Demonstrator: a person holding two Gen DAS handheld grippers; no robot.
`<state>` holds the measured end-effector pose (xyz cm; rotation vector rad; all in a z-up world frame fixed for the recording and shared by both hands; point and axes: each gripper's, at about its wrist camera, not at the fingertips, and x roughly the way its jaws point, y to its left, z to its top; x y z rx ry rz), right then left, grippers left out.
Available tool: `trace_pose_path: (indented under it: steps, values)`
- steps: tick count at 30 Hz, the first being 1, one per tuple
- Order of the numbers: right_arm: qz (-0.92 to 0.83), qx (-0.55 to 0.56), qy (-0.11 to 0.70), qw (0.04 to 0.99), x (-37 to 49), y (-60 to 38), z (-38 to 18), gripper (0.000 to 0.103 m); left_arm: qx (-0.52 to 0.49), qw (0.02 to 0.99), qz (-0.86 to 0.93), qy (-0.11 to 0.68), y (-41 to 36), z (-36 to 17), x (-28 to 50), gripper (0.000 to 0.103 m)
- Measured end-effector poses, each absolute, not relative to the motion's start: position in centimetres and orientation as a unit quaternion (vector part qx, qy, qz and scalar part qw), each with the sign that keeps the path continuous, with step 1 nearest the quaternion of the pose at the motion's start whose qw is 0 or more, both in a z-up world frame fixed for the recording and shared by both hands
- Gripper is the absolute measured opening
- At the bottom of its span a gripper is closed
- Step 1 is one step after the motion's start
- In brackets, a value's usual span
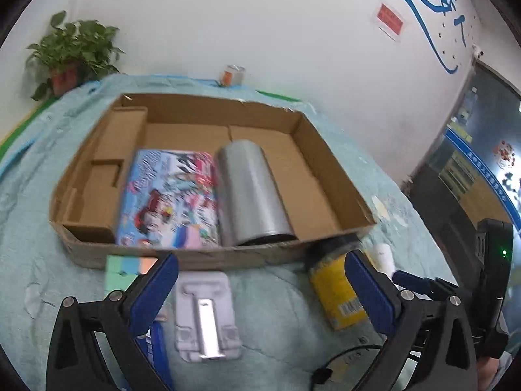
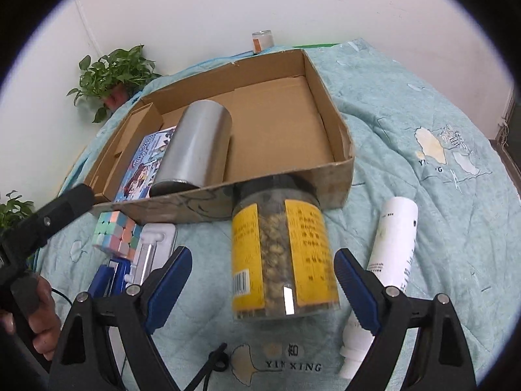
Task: Organize rigid objects
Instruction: 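Move both grippers to the yellow-labelled jar and close on it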
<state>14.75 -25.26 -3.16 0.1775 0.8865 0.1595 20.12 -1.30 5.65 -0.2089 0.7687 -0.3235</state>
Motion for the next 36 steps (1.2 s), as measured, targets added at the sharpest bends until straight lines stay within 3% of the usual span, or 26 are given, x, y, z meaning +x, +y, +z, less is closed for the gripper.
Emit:
trace_pose_path:
  steps: [7, 11, 15, 23, 32, 34, 36]
  values:
    - [0.104, 0.117, 0.444, 0.882, 14.7, -26.9, -4.2, 0.077, -0.118, 0.876, -0.195, 0.424, -4.3, 2.9, 21.3, 0.102]
    - [0.122, 0.137, 0.455, 0.871, 15.2, -27.7, -4.8, 0.058, -0.142, 0.851, -0.204, 0.462, -4.5, 0.9, 22.7, 0.102]
    - [0.138, 0.141, 0.460, 0.866, 15.3, -27.8, -4.7, 0.053, -0.161, 0.826, -0.218, 0.494, -4.7, -0.8, 23.3, 0.102]
    - [0.233, 0.145, 0.498, 0.823, 15.2, -24.7, -5.2, 0.054, -0.204, 0.788, -0.236, 0.531, -3.7, -3.3, 24.3, 0.102]
    - [0.238, 0.195, 0.525, 0.794, 16.8, -25.6, -6.9, 0.070, -0.209, 0.761, -0.271, 0.551, -5.1, -4.4, 26.3, 0.100]
    - [0.250, 0.200, 0.533, 0.783, 17.0, -25.0, -7.4, 0.071, -0.203, 0.756, -0.274, 0.559, -5.5, -4.6, 27.0, 0.093]
    - [0.256, 0.205, 0.536, 0.778, 17.2, -24.4, -7.8, 0.074, -0.205, 0.751, -0.274, 0.565, -5.7, -5.0, 27.4, 0.093]
